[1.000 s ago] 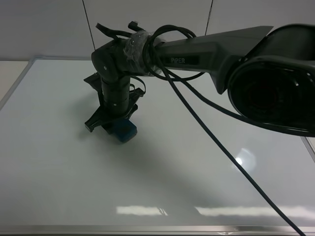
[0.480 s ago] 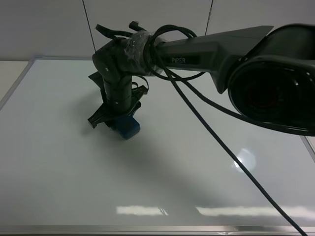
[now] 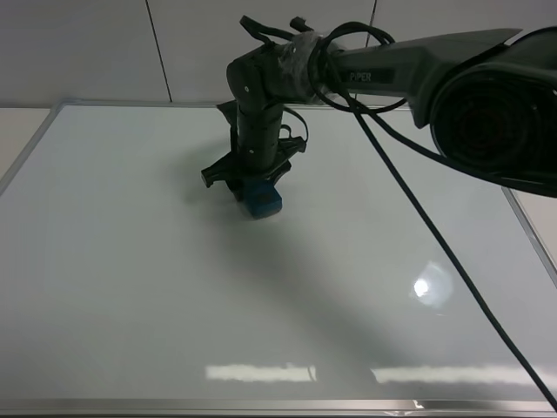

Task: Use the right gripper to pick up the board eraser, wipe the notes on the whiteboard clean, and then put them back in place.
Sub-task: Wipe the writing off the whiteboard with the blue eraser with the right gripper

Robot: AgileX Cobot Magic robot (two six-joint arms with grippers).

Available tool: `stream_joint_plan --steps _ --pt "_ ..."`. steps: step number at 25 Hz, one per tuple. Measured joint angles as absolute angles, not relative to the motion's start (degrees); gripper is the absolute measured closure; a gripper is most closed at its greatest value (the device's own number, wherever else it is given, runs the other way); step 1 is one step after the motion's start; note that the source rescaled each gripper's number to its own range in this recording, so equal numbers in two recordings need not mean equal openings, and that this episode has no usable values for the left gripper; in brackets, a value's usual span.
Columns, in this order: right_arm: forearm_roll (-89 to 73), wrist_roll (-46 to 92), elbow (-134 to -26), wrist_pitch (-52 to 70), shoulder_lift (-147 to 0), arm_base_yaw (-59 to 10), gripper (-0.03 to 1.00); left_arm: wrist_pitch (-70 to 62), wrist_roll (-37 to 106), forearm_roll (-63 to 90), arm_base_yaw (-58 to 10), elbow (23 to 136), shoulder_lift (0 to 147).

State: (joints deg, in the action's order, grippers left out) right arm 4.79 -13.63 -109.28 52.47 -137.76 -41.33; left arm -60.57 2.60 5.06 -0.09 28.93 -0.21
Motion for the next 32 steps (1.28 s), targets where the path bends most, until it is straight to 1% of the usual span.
stream_joint_plan --steps 5,9,13,27,32 --pt "5.21 -14.01 -109.28 52.64 -137.70 -40.33 0.93 -60.57 2.60 5.06 -0.09 28.93 -0.21" --pt "6.05 -13.47 -109.28 52.28 -137.70 -41.43 0.93 -60.57 2.60 5.06 -0.09 28.93 -0.21" --pt "3.30 -12.65 -109.28 51.24 -137.70 -42.87 0.93 -60.57 2.60 5.06 -0.09 28.93 -0.21" --pt "1.60 -11.83 -109.28 50.92 -137.95 -53.51 0.93 -60.57 2.60 5.06 -0.09 28.93 -0.21" --pt "1.77 -11.79 -109.28 50.92 -138.12 -55.83 0.93 -60.57 2.60 5.06 -0.09 28.93 -0.21"
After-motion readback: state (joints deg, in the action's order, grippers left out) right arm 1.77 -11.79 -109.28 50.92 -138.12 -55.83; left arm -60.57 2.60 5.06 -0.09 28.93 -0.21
